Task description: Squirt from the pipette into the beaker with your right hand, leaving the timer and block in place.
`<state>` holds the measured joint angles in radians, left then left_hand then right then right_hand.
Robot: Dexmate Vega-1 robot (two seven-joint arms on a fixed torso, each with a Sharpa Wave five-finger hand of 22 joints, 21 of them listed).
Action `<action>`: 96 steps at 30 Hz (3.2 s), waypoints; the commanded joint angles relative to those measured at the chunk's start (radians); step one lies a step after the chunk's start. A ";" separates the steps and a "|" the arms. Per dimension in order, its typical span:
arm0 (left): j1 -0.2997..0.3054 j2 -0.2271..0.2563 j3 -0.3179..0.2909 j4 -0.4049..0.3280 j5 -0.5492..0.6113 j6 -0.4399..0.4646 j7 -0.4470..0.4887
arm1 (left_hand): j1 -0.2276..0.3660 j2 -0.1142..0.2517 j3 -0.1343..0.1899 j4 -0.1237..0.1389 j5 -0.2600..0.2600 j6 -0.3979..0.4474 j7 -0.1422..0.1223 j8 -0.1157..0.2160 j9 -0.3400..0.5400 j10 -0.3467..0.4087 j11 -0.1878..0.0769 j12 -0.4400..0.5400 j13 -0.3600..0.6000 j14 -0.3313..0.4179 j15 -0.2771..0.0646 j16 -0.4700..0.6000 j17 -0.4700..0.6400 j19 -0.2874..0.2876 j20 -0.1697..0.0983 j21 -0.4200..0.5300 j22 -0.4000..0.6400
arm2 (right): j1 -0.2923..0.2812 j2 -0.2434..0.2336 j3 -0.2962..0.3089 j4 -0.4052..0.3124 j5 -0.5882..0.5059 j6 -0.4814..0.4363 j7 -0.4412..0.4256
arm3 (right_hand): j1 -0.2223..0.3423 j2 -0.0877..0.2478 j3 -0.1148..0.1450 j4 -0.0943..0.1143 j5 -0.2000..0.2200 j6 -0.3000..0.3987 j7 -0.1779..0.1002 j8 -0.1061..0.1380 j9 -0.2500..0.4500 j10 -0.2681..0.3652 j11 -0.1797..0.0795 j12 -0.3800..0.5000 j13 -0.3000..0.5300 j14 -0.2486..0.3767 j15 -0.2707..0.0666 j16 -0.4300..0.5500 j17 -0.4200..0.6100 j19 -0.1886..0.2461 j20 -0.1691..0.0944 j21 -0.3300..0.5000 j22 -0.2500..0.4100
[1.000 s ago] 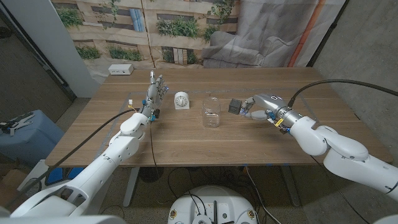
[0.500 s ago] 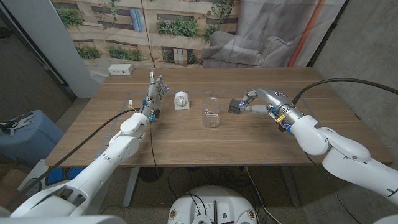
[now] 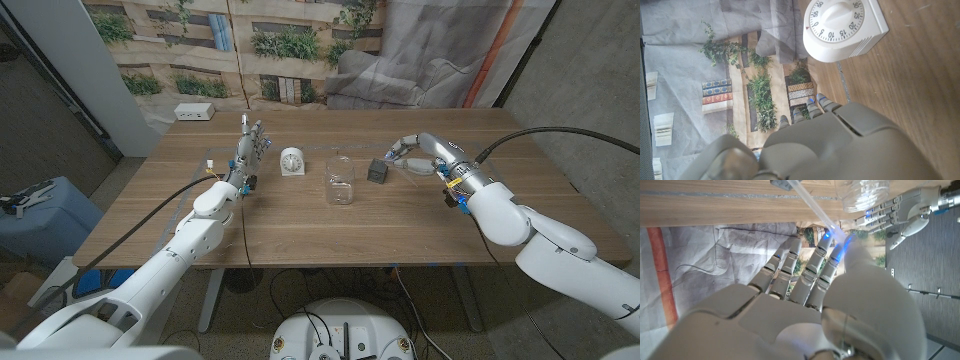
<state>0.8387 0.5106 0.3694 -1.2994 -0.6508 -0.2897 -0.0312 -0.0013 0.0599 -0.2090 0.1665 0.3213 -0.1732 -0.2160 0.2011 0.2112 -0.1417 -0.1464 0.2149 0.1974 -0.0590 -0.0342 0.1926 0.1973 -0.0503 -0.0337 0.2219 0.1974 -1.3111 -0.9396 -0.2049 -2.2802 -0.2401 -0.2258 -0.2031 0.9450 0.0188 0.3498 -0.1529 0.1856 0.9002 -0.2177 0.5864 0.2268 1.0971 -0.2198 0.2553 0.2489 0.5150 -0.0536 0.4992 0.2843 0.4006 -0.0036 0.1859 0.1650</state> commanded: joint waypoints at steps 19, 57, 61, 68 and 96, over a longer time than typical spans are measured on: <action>0.000 0.000 0.000 0.000 0.000 0.001 0.000 | -0.001 0.045 -0.006 -0.002 0.006 -0.005 -0.006 0.006 0.002 -0.004 -0.004 0.004 0.006 -0.009 -0.116 0.006 0.002 -0.005 -0.091 0.005 0.002 | 0.074 0.164 -0.032 0.033 0.274 0.084 -0.062 | -0.002 0.012 -0.011 -0.003 0.010 0.009 0.000 -0.008 -0.010 0.011 -0.001 -0.005 0.008 0.000 -0.137 0.013 0.007 -0.013 0.001 0.000 0.003; 0.000 0.000 0.000 0.000 0.000 0.000 0.000 | -0.001 0.044 -0.006 -0.002 0.006 -0.004 -0.006 0.006 0.002 -0.005 -0.002 0.004 0.006 -0.010 -0.116 0.006 0.002 -0.006 -0.092 0.005 0.002 | 0.202 0.287 -0.147 0.113 0.371 0.223 -0.127 | 0.009 0.017 -0.026 -0.008 0.020 0.002 0.008 -0.023 -0.023 -0.005 0.000 -0.012 0.024 -0.009 -0.135 0.021 0.010 -0.012 -0.002 0.004 0.003; 0.000 0.000 0.000 0.000 0.000 0.000 0.000 | -0.002 0.045 -0.006 -0.002 0.006 -0.004 -0.006 0.006 0.002 -0.003 -0.003 0.005 0.006 -0.008 -0.117 0.006 0.002 -0.005 -0.091 0.005 0.002 | 0.214 0.308 -0.165 0.124 0.359 0.231 -0.144 | 0.011 0.016 -0.027 -0.009 0.021 0.002 0.008 -0.024 -0.023 -0.007 0.000 -0.013 0.025 -0.009 -0.135 0.022 0.010 -0.010 -0.001 0.004 0.003; 0.000 0.000 0.000 0.000 0.000 0.000 0.000 | -0.001 0.044 -0.006 -0.002 0.006 -0.004 -0.006 0.006 0.002 -0.003 -0.002 0.005 0.006 -0.010 -0.116 0.006 0.002 -0.005 -0.092 0.005 0.002 | 0.245 0.336 -0.203 0.159 0.328 0.251 -0.153 | 0.013 0.017 -0.029 -0.009 0.022 0.001 0.008 -0.025 -0.024 -0.009 0.000 -0.013 0.026 -0.009 -0.134 0.023 0.011 -0.008 -0.002 0.005 0.003; 0.001 -0.002 -0.001 -0.002 0.002 0.001 0.009 | -0.001 0.044 -0.006 -0.002 0.006 -0.004 -0.006 0.006 0.002 -0.005 -0.002 0.004 0.006 -0.010 -0.117 0.006 0.002 -0.006 -0.092 0.005 0.002 | 0.312 0.422 -0.300 0.276 0.248 0.225 -0.204 | 0.011 0.015 -0.041 -0.006 0.024 -0.005 0.007 -0.034 -0.025 -0.017 0.000 -0.017 0.032 -0.011 -0.130 0.024 0.008 -0.010 0.000 0.004 0.003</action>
<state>0.8391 0.5105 0.3692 -1.2997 -0.6505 -0.2892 -0.0283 -0.0013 0.0599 -0.2090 0.1665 0.3213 -0.1732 -0.2160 0.2011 0.2112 -0.1417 -0.1464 0.2149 0.1975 -0.0590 -0.0342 0.1926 0.1977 -0.0503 -0.0337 0.2219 0.1973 -1.0172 -0.5427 -0.4747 -2.0453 0.0274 0.0095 -0.3942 0.9532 0.0345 0.3141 -0.1560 0.2010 0.8981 -0.2123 0.5535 0.1981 1.0896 -0.2198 0.2398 0.2766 0.5075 -0.0462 0.5184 0.2901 0.3864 -0.0035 0.1859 0.1650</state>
